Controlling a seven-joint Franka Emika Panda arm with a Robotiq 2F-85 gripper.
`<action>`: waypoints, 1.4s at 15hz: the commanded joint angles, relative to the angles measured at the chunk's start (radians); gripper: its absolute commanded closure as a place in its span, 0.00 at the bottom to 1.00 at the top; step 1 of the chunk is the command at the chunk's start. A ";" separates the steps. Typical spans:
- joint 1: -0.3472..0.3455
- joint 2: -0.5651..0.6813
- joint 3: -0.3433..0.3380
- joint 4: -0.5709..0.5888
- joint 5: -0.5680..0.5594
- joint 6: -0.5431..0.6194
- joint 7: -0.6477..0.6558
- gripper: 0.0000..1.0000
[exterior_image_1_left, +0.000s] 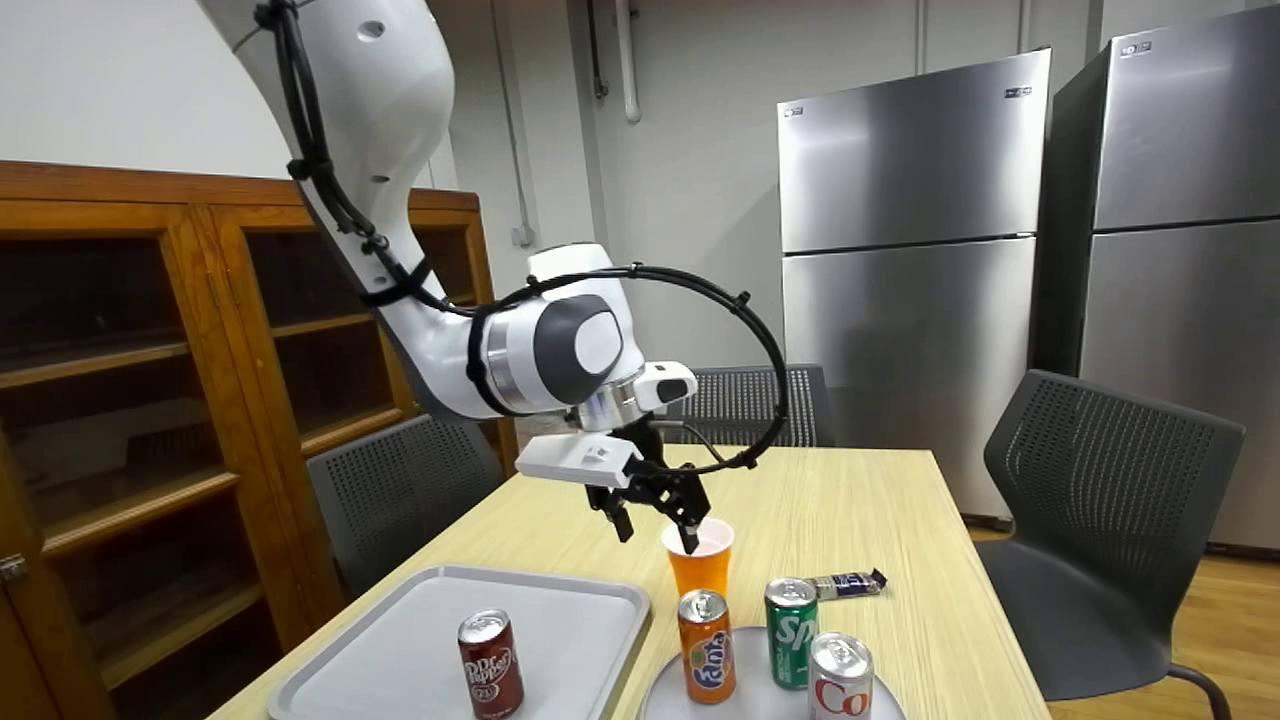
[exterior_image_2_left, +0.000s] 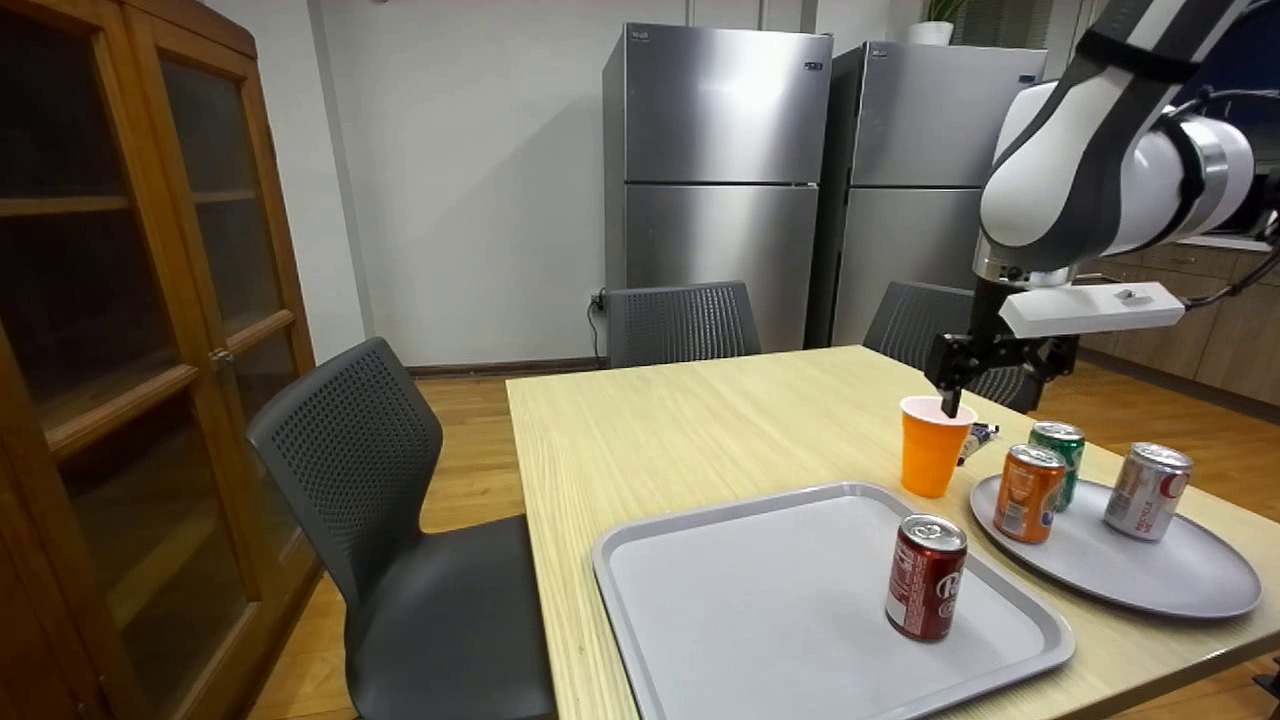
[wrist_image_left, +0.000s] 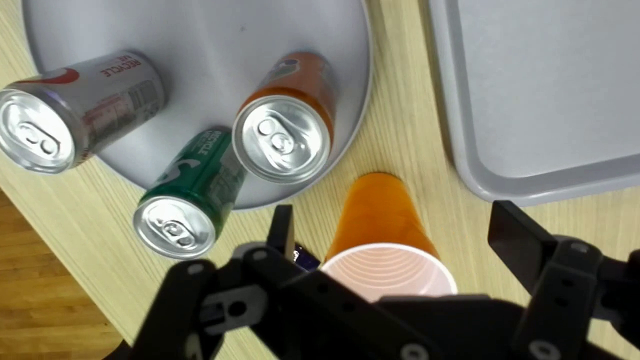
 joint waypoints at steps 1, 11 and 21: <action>0.048 -0.108 0.022 -0.080 -0.070 -0.018 0.101 0.00; 0.047 -0.161 0.188 -0.161 -0.047 -0.006 0.134 0.00; 0.037 -0.175 0.226 -0.223 0.064 0.048 0.010 0.00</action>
